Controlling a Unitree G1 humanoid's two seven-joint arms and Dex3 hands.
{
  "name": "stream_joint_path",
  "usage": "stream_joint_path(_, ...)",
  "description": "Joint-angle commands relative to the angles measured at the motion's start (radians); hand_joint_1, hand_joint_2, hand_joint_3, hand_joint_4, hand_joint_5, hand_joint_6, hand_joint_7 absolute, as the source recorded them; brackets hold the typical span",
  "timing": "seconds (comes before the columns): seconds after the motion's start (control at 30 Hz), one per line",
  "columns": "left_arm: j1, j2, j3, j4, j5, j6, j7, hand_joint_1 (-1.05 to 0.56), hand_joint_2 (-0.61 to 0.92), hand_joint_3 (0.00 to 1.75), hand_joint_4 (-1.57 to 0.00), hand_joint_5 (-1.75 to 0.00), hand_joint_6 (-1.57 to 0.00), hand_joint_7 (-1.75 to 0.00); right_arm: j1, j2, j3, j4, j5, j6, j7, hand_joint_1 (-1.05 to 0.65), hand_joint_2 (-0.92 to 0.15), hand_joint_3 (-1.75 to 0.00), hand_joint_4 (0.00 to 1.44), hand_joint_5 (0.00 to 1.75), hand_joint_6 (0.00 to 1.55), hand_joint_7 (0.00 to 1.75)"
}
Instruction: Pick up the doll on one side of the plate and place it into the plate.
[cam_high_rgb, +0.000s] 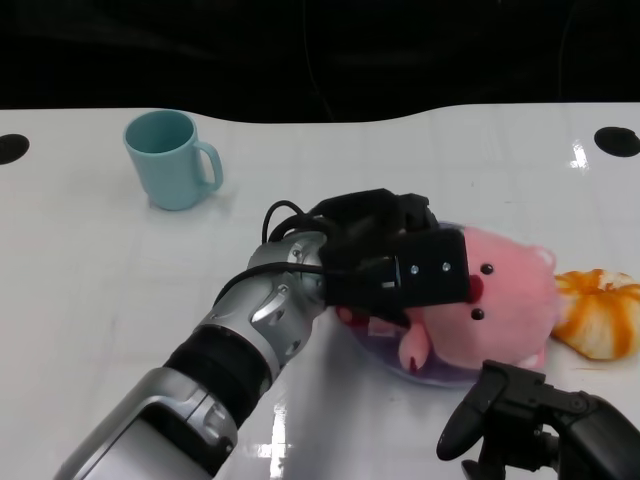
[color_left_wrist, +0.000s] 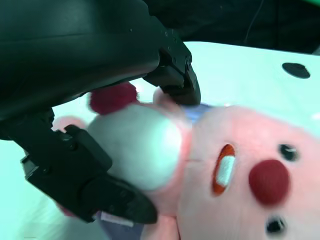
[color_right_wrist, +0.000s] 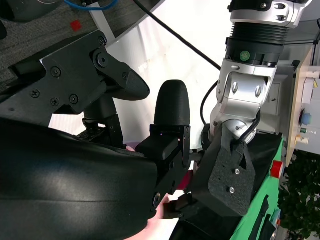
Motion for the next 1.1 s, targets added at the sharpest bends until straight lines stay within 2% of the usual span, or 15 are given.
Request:
stream_joint_path(0.03, -0.002, 0.024, -0.036, -0.036, 0.041, 0.004, -0.008, -0.87, 0.92, 0.33, 0.00, -0.06, -0.06, -0.01, 0.005, -0.004, -0.005, -0.011, 0.005, -0.003, -0.001, -0.17, -0.57, -1.06, 0.63, 1.68, 0.57, 1.40)
stream_joint_path(0.17, 0.009, 0.040, -0.050, -0.077, 0.050, 0.003, -0.030, -1.02, 0.92, 0.48, 0.00, 0.00, 0.00, 0.00, 0.004, -0.004, -0.003, -0.004, 0.005, -0.010, 0.001, -0.17, -0.56, -1.06, 0.64, 1.67, 0.57, 1.40)
stream_joint_path(0.3, 0.015, 0.059, -0.055, -0.123, 0.053, 0.005, -0.050, -1.05, 0.92, 0.57, 0.00, 0.00, 0.00, 0.00, 0.006, -0.003, -0.004, 0.000, 0.007, -0.019, 0.002, -0.16, -0.57, -1.07, 0.64, 1.68, 0.57, 1.39)
stream_joint_path(0.57, 0.083, 0.132, -0.015, -0.313, 0.024, -0.001, -0.081, -1.02, 0.92, 0.55, 0.00, 0.00, -0.01, -0.01, 0.007, -0.005, -0.019, 0.001, 0.023, -0.018, 0.009, -0.17, -0.60, -1.03, 0.62, 1.69, 0.56, 1.39)
stream_joint_path(0.67, 0.146, 0.157, 0.031, -0.398, -0.016, -0.022, -0.066, -0.93, 0.92, 0.45, -0.08, -0.05, -0.07, -0.04, 0.008, -0.005, -0.023, 0.004, 0.023, -0.024, 0.012, -0.17, -0.60, -1.03, 0.62, 1.69, 0.56, 1.39)
stream_joint_path(0.7, 0.177, 0.162, 0.058, -0.424, -0.041, -0.043, -0.048, -0.87, 0.92, 0.37, -0.12, -0.09, -0.12, -0.06, 0.007, -0.005, -0.024, 0.004, 0.024, -0.024, 0.013, -0.17, -0.60, -1.03, 0.62, 1.69, 0.56, 1.39)
stream_joint_path(0.77, 0.244, 0.168, 0.113, -0.482, -0.095, -0.075, -0.023, -0.74, 0.92, 0.23, -0.05, -0.49, -0.22, -0.11, 0.007, -0.006, -0.027, 0.001, 0.027, -0.018, 0.015, -0.18, -0.60, -1.03, 0.62, 1.69, 0.56, 1.39)
stream_joint_path(0.8, 0.271, 0.170, 0.134, -0.506, -0.116, -0.085, -0.018, -0.69, 0.92, 0.20, -0.04, -0.62, -0.27, -0.14, 0.007, -0.006, -0.028, 0.001, 0.028, -0.017, 0.017, -0.19, -0.60, -1.03, 0.62, 1.69, 0.56, 1.39)
stream_joint_path(0.9, 0.345, 0.167, 0.196, -0.583, -0.189, -0.091, -0.023, -0.63, 0.92, 0.19, -0.08, -0.74, -0.35, -0.17, 0.006, -0.007, -0.028, 0.001, 0.032, -0.016, 0.019, -0.19, -0.60, -1.03, 0.62, 1.70, 0.55, 1.40)
stream_joint_path(1.0, 0.414, 0.165, 0.254, -0.642, -0.282, -0.131, -0.033, -0.52, 0.92, 0.17, -0.17, -0.99, -0.47, -0.24, 0.004, -0.008, -0.025, -0.002, 0.032, -0.007, 0.019, -0.19, -0.60, -1.04, 0.62, 1.70, 0.56, 1.40)
stream_joint_path(1.1, 0.481, 0.167, 0.299, -0.711, -0.359, -0.138, -0.050, -0.48, 0.92, 0.16, -0.24, -1.08, -0.54, -0.28, 0.001, -0.007, -0.023, 0.000, 0.031, -0.012, 0.018, -0.18, -0.59, -1.04, 0.63, 1.70, 0.56, 1.40)
